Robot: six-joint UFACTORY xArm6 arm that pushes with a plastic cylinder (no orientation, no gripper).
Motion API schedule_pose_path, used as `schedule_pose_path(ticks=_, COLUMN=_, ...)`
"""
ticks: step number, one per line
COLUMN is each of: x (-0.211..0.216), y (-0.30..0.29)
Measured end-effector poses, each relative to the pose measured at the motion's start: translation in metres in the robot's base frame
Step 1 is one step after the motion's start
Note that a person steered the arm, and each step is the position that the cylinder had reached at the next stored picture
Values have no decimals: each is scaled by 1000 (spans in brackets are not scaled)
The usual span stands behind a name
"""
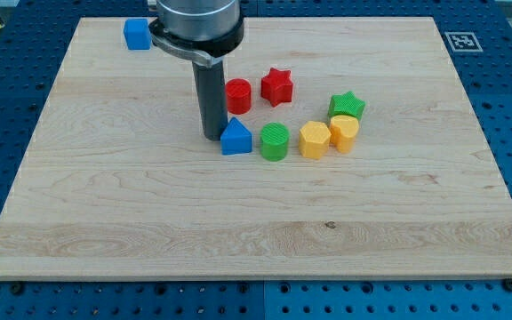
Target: Push blue triangle into green circle
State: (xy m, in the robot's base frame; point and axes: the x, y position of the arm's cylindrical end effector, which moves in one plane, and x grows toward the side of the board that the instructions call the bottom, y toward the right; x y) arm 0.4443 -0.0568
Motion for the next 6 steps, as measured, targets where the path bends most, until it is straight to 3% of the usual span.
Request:
schedule_pose_path(ticks=2, x=6, y=0)
schedule_pose_path(ticks=3, x=34, y=-23)
schedule_pose_path(ticks=5, x=42, y=37)
schedule_pose_path(ticks=6, x=45, y=37)
